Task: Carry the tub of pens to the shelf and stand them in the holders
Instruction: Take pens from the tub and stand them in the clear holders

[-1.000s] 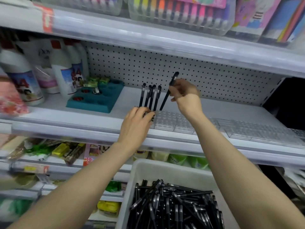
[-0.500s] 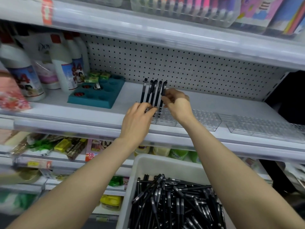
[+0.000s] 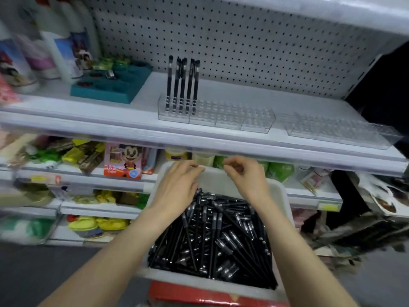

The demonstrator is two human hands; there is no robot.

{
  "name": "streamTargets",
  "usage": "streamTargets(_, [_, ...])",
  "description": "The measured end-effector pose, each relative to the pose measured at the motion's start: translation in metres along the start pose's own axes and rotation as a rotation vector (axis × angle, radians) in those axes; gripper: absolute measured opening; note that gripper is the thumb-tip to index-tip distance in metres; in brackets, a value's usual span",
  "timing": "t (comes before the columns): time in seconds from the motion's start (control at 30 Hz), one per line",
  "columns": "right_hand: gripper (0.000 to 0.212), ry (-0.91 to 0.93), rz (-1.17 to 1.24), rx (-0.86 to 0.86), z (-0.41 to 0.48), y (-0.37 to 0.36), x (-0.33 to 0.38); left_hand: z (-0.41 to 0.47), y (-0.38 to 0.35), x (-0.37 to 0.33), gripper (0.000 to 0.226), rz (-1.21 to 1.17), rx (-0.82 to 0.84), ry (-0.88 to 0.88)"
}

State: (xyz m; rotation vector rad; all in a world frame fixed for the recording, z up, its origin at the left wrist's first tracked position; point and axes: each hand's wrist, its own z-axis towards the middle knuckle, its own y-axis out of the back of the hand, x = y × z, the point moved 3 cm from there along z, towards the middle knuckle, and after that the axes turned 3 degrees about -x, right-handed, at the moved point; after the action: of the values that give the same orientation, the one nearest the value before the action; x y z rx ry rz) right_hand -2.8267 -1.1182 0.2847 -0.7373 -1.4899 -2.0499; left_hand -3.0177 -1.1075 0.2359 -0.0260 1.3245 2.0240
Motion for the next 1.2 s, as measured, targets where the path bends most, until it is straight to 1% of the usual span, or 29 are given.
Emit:
streamTargets(0.07, [0.005, -0.071, -0.05, 0.104, -0.02, -0.008, -0.019, -0.012, -0.01, -0.003, 0.047, 0.074, 0.028, 0.023])
streamTargets(0.2, [0.02, -0.121, -0.241, 0.33, -0.045, -0.026, -0.045, -0.018, -0.012, 0.0, 0.053, 0.178, 0.021, 0.071])
streamTargets(0.27, [0.024, -0.125, -0.328, 0.412, -0.051, -0.034, -0.049, -0.018, -0.011, 0.0, 0.054, 0.19, 0.002, 0.08])
streamTargets(0.33, [0.022, -0.133, -0.34, 0.453, -0.053, -0.04, -0.051, -0.019, -0.01, -0.003, 0.053, 0.187, -0.011, 0.077])
streamTargets(0.5, [0.018, -0.162, -0.296, 0.476, -0.054, -0.041, -0.054, -0.019, -0.009, -0.007, 0.055, 0.186, 0.0, 0.089])
streamTargets(0.57, [0.017, -0.176, -0.206, 0.447, -0.053, -0.035, -0.054, -0.018, -0.009, -0.01, 0.059, 0.189, 0.01, 0.082])
streamTargets(0.67, [0.016, -0.194, 0.035, 0.332, -0.047, -0.022, -0.045, -0.02, -0.007, -0.014, 0.064, 0.204, 0.042, 0.082])
streamTargets(0.8, [0.003, -0.149, 0.294, 0.28, -0.031, -0.006, -0.019, -0.019, 0.0, -0.019, 0.065, 0.201, 0.035, 0.028])
streamTargets(0.9, [0.013, -0.096, 0.369, 0.239, -0.004, 0.013, 0.006, -0.001, 0.018, -0.021, 0.063, 0.197, -0.035, -0.023])
streamTargets(1.0, [0.013, -0.055, 0.476, 0.152, 0.032, 0.035, 0.036, 0.033, 0.046, -0.016, 0.059, 0.23, -0.155, -0.047])
streamTargets(1.13, [0.002, 0.005, 0.534, -0.036, 0.082, 0.054, 0.072, 0.081, 0.074, 0.002, 0.061, 0.312, -0.242, -0.055])
streamTargets(1.2, [0.005, 0.024, 0.567, -0.145, 0.103, 0.058, 0.085, 0.099, 0.079, 0.013, 0.059, 0.346, -0.244, -0.067])
